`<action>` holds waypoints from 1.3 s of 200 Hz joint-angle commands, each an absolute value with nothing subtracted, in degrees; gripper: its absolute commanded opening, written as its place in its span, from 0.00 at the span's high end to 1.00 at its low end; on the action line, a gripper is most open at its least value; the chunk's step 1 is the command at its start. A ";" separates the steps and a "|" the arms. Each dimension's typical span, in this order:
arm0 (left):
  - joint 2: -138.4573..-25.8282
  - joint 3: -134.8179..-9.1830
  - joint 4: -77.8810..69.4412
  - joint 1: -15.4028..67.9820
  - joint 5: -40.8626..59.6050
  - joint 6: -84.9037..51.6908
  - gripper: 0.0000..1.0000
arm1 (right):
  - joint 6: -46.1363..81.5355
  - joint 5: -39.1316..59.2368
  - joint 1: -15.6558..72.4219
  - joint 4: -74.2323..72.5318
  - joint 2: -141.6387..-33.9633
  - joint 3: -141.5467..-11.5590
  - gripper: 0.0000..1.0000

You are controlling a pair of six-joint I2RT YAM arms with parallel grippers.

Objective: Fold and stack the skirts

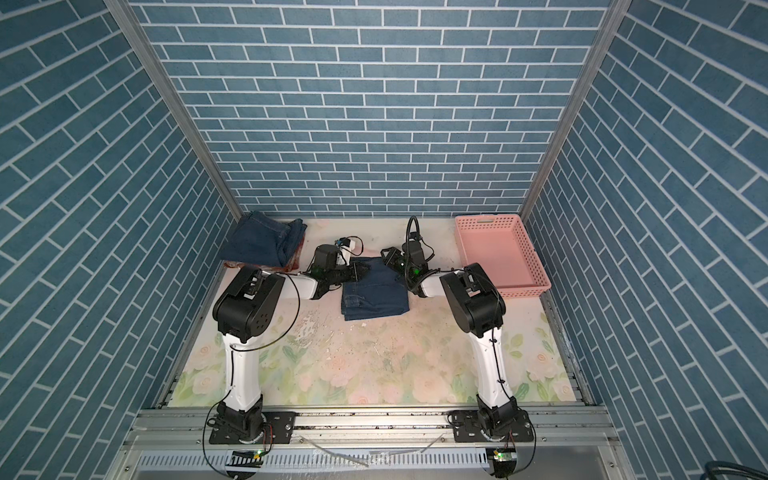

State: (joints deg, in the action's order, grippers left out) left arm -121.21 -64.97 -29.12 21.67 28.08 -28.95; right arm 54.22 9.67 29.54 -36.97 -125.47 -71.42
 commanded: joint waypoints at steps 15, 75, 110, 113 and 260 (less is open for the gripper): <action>-123.39 -62.20 -23.66 20.97 26.35 -28.93 0.80 | 53.96 2.63 26.39 -26.98 -126.43 -68.67 0.53; -122.25 -63.13 -21.20 21.04 26.16 -28.74 0.77 | 46.27 7.19 25.22 -19.86 -119.54 -72.40 0.48; -117.81 -65.60 -17.84 21.12 25.24 -28.65 0.46 | 37.29 7.40 25.19 -6.76 -110.95 -77.39 0.39; -117.39 -65.86 -17.57 21.05 25.23 -28.61 0.42 | 36.68 7.39 25.24 -5.54 -110.43 -77.64 0.39; -99.93 -55.01 -3.92 15.98 21.12 -24.32 0.00 | 26.46 12.59 25.22 4.92 -107.46 -71.88 0.29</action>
